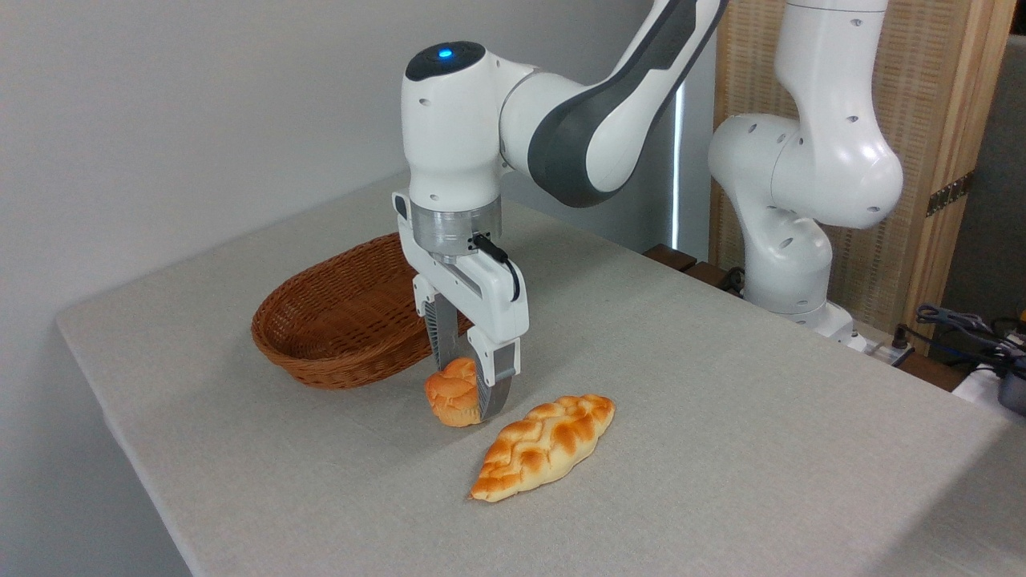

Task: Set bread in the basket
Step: 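Close the gripper on the small round bun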

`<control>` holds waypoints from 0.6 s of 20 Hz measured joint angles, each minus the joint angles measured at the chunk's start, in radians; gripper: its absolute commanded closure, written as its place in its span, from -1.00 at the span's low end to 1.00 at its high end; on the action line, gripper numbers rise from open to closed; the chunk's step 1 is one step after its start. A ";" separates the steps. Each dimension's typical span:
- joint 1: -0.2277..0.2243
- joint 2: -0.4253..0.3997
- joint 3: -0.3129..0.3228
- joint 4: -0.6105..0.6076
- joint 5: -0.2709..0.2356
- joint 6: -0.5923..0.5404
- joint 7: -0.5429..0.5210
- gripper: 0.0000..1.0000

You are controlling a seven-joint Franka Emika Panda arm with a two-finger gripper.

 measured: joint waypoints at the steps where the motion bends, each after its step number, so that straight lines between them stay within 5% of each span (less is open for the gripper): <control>1: 0.000 0.000 0.000 0.000 0.000 0.000 0.000 -0.10; 12: 0.004 -0.002 0.000 0.009 -0.003 -0.010 0.002 -0.17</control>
